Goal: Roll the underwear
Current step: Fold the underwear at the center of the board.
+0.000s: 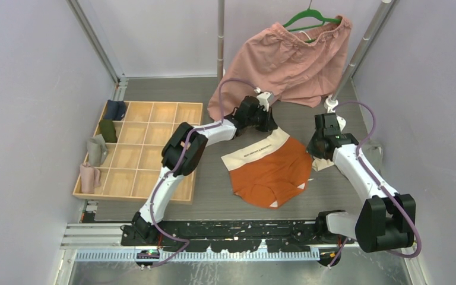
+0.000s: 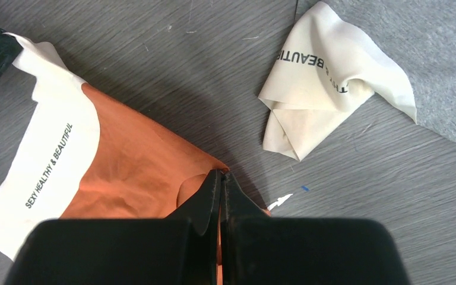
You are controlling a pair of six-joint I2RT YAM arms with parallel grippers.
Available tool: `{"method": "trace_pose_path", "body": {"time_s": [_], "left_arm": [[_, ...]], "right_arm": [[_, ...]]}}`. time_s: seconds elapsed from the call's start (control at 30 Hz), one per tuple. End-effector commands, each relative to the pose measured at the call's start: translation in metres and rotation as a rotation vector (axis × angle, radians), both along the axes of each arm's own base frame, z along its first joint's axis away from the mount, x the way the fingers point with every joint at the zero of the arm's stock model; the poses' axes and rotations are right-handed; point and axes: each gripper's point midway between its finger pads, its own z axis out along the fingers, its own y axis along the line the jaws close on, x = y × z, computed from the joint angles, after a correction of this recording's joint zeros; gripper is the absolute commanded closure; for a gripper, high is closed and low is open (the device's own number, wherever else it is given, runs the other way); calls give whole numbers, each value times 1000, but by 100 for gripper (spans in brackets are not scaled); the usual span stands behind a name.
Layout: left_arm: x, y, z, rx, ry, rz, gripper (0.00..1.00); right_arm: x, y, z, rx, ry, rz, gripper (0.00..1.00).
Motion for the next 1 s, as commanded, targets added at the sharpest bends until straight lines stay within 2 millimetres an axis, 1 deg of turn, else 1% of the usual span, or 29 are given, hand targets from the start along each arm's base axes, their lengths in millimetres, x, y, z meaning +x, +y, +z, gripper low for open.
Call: {"method": "trace_pose_path", "body": {"time_s": [0.0,0.13,0.3,0.43,0.53,0.63,0.73,0.83,0.87,0.97], "left_arm": [[21,-6,76,-184,-132,16,99],[21,-10,93,-225,-170,-3,99],[22,-12,109,-273,-220,-12,99],[19,-9,126,-350,-298,-7,99],[18,-2,128,-375,-312,4,99],[20,6,125,-376,-311,11,99],[21,19,125,-399,-308,30,99],[22,32,127,-412,-309,38,99],[21,35,127,-413,-309,37,99],[18,46,130,-427,-301,29,99]], "right_arm": [[3,-8,24,-33,-50,-21,99],[3,-13,34,-56,-62,-33,99],[3,-21,53,-93,-102,-48,99],[1,-15,63,-80,-108,0,99],[0,0,66,-21,-103,70,99],[-4,14,64,42,-80,129,99],[-11,31,60,108,-44,196,99],[-20,56,53,184,3,278,99],[-22,62,51,193,9,292,99],[-27,88,50,210,16,350,99]]}}
